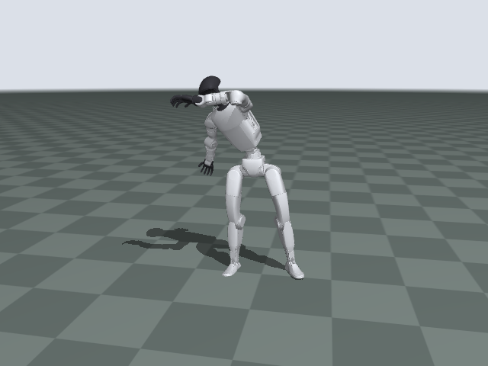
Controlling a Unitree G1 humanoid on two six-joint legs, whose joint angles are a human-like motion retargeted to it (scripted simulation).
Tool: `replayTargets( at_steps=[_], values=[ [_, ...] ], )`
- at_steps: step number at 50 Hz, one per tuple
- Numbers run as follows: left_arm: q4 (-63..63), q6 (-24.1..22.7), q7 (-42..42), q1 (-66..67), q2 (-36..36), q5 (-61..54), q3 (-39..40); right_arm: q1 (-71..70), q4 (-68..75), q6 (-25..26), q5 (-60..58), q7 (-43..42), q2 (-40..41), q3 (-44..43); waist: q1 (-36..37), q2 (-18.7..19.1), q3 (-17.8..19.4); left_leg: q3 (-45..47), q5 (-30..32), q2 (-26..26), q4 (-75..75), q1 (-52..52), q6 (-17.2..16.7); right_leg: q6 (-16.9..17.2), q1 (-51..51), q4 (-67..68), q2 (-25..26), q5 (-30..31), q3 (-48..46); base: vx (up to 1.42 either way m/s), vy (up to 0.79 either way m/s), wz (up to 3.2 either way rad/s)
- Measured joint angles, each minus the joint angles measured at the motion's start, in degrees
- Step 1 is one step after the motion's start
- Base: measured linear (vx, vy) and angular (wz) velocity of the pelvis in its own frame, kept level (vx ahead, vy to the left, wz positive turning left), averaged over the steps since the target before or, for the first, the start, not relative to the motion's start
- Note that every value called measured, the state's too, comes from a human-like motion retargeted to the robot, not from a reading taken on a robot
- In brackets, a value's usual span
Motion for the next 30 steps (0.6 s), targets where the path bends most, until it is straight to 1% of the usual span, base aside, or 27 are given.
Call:
replayTargets(
  at_steps=[1, 2, 3, 5, 6, 7, 10, 11, 12, 13, 14, 15, 18, 19, 20, 21, 22, 23, 24, 27, 30],
  values=[
    [0.5, 0.2, -0.4, 0.4, -0.2, -0.2, -0.1, -7.3, -0.6, -0.2, 1.1, -0.9, 1.5, 4.8, 0.9, 0.6, -0.4, -0.3, 0.2, 0.1, -0.2, -0.3, -0.2, -1.5, 0.3, -1.1, 0.3, 0.5, -0.1, -0.08, -0.01, 0.22],
    [1.0, 0.5, -1.0, 0.9, -0.2, -0.5, -0.4, -14.6, -1.3, -0.4, 2.1, -1.8, 3.3, 9.3, 1.8, 1.1, -0.8, -0.5, 0.4, 0.2, -0.3, -0.4, -0.4, -2.3, 0.3, -1.2, 0.4, 0.5, -0.2, -0.08, -0.02, 0.15],
    [1.3, 0.6, -1.9, 1.5, -0.1, -1.1, -1.0, -22.0, -2.3, -0.6, 2.6, -2.4, 5.6, 12.9, 2.8, 1.3, -1.2, -0.5, 0.3, 0.3, -0.4, -0.3, -0.8, -1.8, -0.4, 0.6, 0.3, -0.2, -0.1, -0.07, -0.02, 0.09],
    [1.6, 0.9, -3.1, 2.3, 0.6, -2.5, -1.9, -36.5, -5.2, -1.1, 4.2, -3.4, 10.5, 19.6, 4.4, 2.0, -2.3, -0.7, 0.5, 0.6, -0.4, -0.5, -1.0, -3.8, 0.1, -0.8, 0.8, 0.4, 0.0, -0.07, -0.03, 0.06],
    [1.6, 0.9, -3.8, 2.8, 0.8, -3.3, -2.4, -43.0, -6.9, -1.5, 4.2, -3.3, 13.2, 22.2, 5.4, 2.3, -3.0, -0.7, 0.5, 0.7, -0.3, -0.4, -1.1, -4.0, 0.2, -0.7, 1.0, 0.4, 0.1, -0.06, -0.03, 0.02],
    [1.5, 0.9, -4.6, 3.1, 1.0, -4.1, -3.0, -49.5, -8.5, -1.9, 3.8, -3.3, 16.0, 24.8, 6.5, 2.4, -3.7, -0.7, 0.4, 0.9, -0.2, -0.2, -1.2, -3.5, -0.2, 0.5, 0.9, 0.0, 0.1, 0.00, 0.00, 0.00],
    [1.0, 0.6, -6.8, 3.1, 0.7, -6.6, -5.6, -68.3, -12.5, -3.4, 0.3, -4.4, 23.9, 32.3, 10.0, 1.6, -6.0, -0.4, -0.2, 0.7, 0.1, 0.2, -1.6, 2.1, -3.7, 9.1, -0.5, -3.6, 0.1, 0.00, 0.00, 0.00],
    [0.4, 0.4, -6.7, 2.9, 1.1, -7.8, -6.4, -73.7, -13.9, -4.1, -0.6, -5.5, 26.4, 35.1, 10.5, 1.4, -6.9, -0.6, -0.2, 0.6, 0.1, 0.0, -1.5, 2.1, -3.9, 9.5, -0.6, -3.8, -0.1, 0.00, -0.02, 0.18],
    [0.0, 0.2, -6.5, 2.4, 1.1, -8.5, -7.1, -79.2, -15.0, -3.0, -6.6, -7.2, 28.0, 39.8, 11.2, 1.2, -7.7, -0.9, -0.2, 0.6, 0.1, -0.1, -1.4, 2.3, -4.0, 9.8, -0.7, -3.9, -0.4, 0.00, -0.02, 0.29],
    [-0.3, 0.1, -6.1, 1.4, 0.4, -8.4, -7.7, -84.7, -15.6, 1.7, -22.8, -10.3, 28.2, 48.4, 12.3, 1.1, -8.1, -1.2, -0.2, 0.5, 0.1, -0.3, -1.3, 2.5, -3.9, 9.9, -0.8, -4.0, -0.8, 0.00, -0.01, 0.41],
    [-0.8, -0.2, -5.5, 0.9, 0.8, -9.5, -7.8, -89.3, -18.2, -1.0, -16.9, -10.3, 29.9, 48.8, 12.3, 1.6, -8.5, -2.0, 0.0, 0.8, 0.1, -0.6, -1.2, 0.9, -2.4, 7.3, -0.2, -2.8, -1.3, 0.01, -0.01, 0.57],
    [-1.5, -0.7, -4.9, 0.6, 1.6, -11.1, -7.6, -93.4, -21.8, -7.4, 0.0, -8.7, 32.4, 45.2, 11.7, 2.3, -8.9, -3.0, 0.2, 1.3, 0.2, -0.9, -1.1, -1.6, -0.4, 3.4, 0.8, -1.1, -2.0, 0.03, -0.01, 0.64],
    [-2.7, -1.5, -5.0, -0.3, 0.4, -12.6, -7.5, -104.4, -24.5, -8.7, 2.6, -4.9, 33.5, 45.3, 12.9, 1.2, -10.4, -4.6, 0.1, 0.8, -0.3, -0.7, -1.8, 1.3, -1.1, 8.4, -0.4, -3.7, -4.1, 0.05, 0.01, 0.59],
    [-3.1, -1.6, -4.6, -0.7, 0.8, -13.0, -7.1, -107.3, -25.2, -9.1, 3.5, -4.1, 33.8, 45.7, 12.5, 1.4, -10.8, -5.5, 0.3, 0.9, -0.4, -1.0, -1.8, -0.8, 0.2, 6.1, 0.1, -2.9, -4.9, 0.04, 0.01, 0.76],
    [-3.6, -1.7, -4.0, -1.3, 1.4, -13.4, -6.5, -110.1, -25.9, -9.7, 4.7, -3.6, 34.1, 46.4, 11.9, 1.8, -11.1, -6.6, 0.6, 1.2, -0.4, -1.5, -1.6, -4.5, 2.5, 1.5, 1.2, -1.1, -5.6, 0.05, 0.01, 0.65],
    [-4.1, -2.0, -4.6, -1.0, 1.3, -13.6, -6.3, -112.1, -25.8, -10.1, 4.1, -3.0, 34.4, 45.3, 12.0, 1.1, -11.6, -6.9, 0.3, 1.0, -0.5, -1.2, -2.0, -1.9, 0.6, 7.0, 0.2, -3.5, -6.1, 0.06, 0.01, 0.51],
    [-4.5, -2.2, -4.7, -0.9, 1.5, -13.8, -6.0, -113.8, -25.8, -10.5, 3.8, -2.6, 34.6, 44.9, 11.9, 0.7, -12.0, -7.3, 0.3, 1.0, -0.6, -1.1, -2.2, -1.3, -0.1, 9.4, -0.3, -4.7, -6.5, 0.06, 0.01, 0.42],
    [-4.8, -2.3, -4.1, -1.2, 2.1, -14.0, -5.4, -115.0, -26.0, -10.9, 4.5, -2.5, 34.7, 45.7, 11.3, 0.9, -12.3, -8.0, 0.6, 1.1, -0.7, -1.5, -2.0, -4.8, 1.8, 5.4, 0.7, -3.4, -6.9, 0.03, 0.01, 0.47],
    [-4.9, -2.4, -3.7, -1.3, 2.2, -14.4, -4.9, -116.0, -25.9, -11.0, 4.9, -2.2, 34.5, 46.5, 11.1, 1.1, -12.2, -8.5, 0.7, 1.2, -0.7, -1.5, -1.9, -6.1, 2.7, 3.9, 1.1, -2.9, -7.2, 0.01, 0.01, 0.42],
    [-5.5, -2.7, -3.2, -1.1, 3.2, -14.8, -3.5, -116.0, -25.4, -11.2, 6.0, -1.4, 34.2, 47.4, 10.8, 0.7, -12.0, -8.8, 0.4, 1.6, -0.4, -1.0, -1.7, -7.4, 3.4, 4.3, 1.4, -3.3, -7.3, 0.01, 0.00, 0.07],
    [-6.2, -2.5, -3.0, -0.4, 4.5, -15.2, -2.3, -111.9, -25.4, -11.0, 7.3, 0.0, 34.4, 47.2, 10.7, 0.3, -11.7, -8.1, 0.1, 1.9, 0.2, -0.7, -1.1, -8.4, 3.0, 5.1, 1.4, -3.8, -6.4, 0.00, 0.00, -0.20]
  ],
)
